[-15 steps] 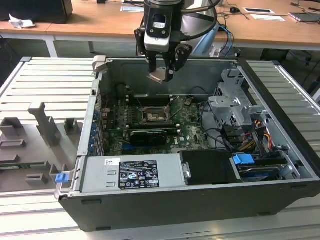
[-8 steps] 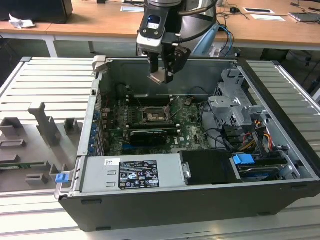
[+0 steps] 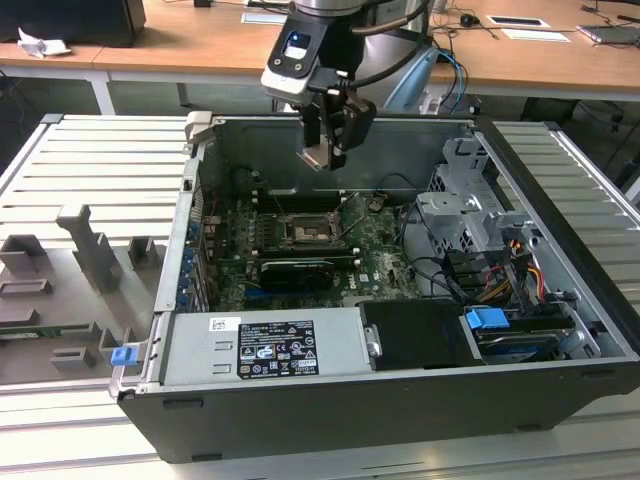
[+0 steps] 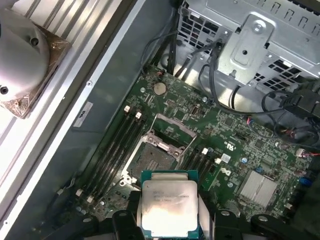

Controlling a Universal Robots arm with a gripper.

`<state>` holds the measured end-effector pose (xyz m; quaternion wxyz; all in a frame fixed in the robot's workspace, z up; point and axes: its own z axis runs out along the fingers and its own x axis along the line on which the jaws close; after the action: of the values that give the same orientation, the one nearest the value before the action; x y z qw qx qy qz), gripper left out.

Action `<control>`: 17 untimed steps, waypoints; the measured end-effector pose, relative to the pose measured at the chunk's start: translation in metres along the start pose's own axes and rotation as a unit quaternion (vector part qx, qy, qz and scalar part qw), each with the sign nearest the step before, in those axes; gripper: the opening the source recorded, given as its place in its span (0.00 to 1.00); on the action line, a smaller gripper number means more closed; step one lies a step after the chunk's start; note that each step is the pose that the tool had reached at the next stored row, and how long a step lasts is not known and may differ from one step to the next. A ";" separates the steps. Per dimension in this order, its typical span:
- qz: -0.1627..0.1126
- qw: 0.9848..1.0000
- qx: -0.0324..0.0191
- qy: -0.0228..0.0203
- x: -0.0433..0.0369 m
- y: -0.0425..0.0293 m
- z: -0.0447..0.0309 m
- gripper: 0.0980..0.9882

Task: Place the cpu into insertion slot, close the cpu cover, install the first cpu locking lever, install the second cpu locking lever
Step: 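Place the cpu into insertion slot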

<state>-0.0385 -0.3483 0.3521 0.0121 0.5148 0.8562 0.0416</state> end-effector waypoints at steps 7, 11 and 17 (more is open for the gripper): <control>0.049 0.999 0.000 -0.003 0.0000 -0.0001 0.0020 0.49; 0.085 0.996 0.001 -0.006 -0.0001 -0.0003 0.0038 0.49; 0.126 0.992 0.001 -0.008 -0.0001 -0.0005 0.0059 0.49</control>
<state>-0.0385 -0.3482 0.3463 0.0134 0.6188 0.7845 0.0374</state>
